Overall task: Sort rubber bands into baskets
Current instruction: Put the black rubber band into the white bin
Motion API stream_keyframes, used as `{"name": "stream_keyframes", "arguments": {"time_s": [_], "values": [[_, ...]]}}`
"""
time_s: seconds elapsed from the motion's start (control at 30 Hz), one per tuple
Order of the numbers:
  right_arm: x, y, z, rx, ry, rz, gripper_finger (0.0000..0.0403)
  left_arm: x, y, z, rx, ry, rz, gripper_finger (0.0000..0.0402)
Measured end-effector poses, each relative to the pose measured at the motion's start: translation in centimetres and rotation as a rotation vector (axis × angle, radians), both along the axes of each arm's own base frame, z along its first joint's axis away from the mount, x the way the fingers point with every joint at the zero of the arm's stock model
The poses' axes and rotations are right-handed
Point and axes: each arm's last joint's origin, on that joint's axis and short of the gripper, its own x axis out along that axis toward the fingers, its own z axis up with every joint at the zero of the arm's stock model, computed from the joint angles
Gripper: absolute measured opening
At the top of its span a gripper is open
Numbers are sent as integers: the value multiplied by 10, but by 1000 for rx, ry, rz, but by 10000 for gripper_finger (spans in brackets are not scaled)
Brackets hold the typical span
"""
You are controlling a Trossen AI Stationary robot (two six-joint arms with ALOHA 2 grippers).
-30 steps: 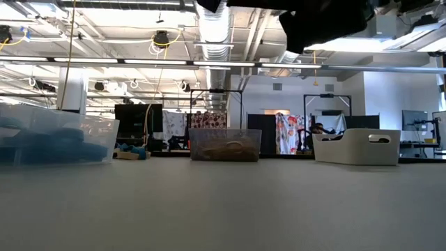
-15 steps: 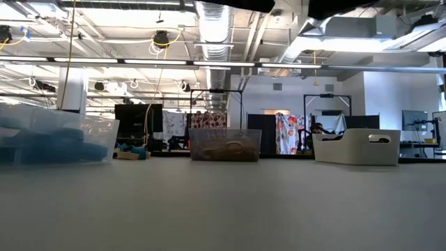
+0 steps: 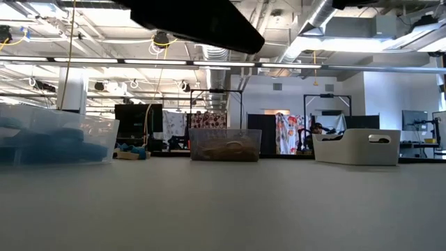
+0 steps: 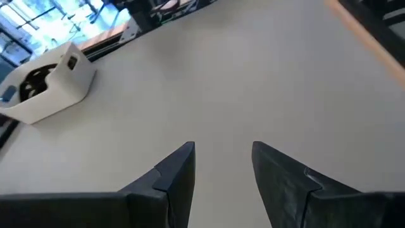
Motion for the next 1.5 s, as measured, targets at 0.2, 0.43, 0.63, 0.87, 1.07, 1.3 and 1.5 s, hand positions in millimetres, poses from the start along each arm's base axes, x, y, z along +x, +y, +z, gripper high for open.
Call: {"name": "stream_keyframes", "arguments": {"time_s": [0.2,0.43,0.63,0.87,1.07,1.3,1.5], "values": [[-21,-27,7,-85,-37,-166,27,2,6,-6,-63,-46,-18,149],[-28,-64,4,-130,28,-474,27,5,11,-6,-104,-68,9,148],[-24,-102,-4,-116,118,-716,27,5,12,-6,-125,-73,22,148],[-19,-156,-26,-27,247,-947,27,5,12,-6,-138,-75,29,148],[-21,-201,-56,155,330,-1049,27,5,12,-6,-158,-78,41,148],[-17,-236,-99,364,437,-1069,33,4,12,-7,-180,-75,55,148],[-11,-248,-134,488,580,-1037,34,4,12,-7,-181,-75,57,148]]}}
